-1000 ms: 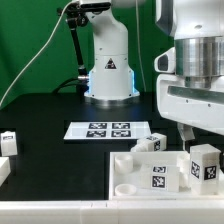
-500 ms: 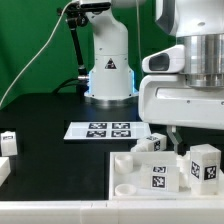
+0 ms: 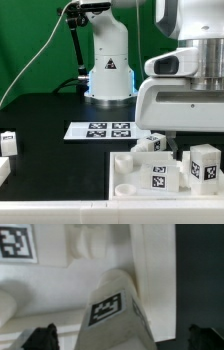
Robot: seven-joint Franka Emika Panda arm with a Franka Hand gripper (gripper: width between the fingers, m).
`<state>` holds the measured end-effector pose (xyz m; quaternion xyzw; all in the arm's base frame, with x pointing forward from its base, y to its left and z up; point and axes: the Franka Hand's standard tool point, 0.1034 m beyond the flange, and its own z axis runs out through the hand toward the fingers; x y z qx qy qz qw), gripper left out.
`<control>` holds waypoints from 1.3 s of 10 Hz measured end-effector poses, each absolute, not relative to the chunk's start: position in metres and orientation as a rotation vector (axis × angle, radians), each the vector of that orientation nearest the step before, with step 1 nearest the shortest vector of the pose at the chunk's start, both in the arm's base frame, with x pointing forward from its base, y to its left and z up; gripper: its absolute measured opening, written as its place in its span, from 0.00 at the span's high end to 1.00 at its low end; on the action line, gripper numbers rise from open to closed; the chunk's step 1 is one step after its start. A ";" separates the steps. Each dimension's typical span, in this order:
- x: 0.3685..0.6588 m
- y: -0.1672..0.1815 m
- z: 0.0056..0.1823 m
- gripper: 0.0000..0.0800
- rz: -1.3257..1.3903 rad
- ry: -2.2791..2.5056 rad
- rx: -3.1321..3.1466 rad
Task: Assemble one leg
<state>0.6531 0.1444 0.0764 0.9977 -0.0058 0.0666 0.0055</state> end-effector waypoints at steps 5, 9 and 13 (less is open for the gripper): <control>0.654 0.143 0.077 0.39 0.210 0.142 3.091; 0.654 0.143 0.077 0.64 0.213 0.042 3.099; 0.653 0.140 0.076 0.64 0.219 -0.581 3.074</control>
Offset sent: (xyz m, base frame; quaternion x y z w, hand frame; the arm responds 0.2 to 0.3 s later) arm 0.0000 0.0000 0.0000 0.0000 0.0000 0.0000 1.0000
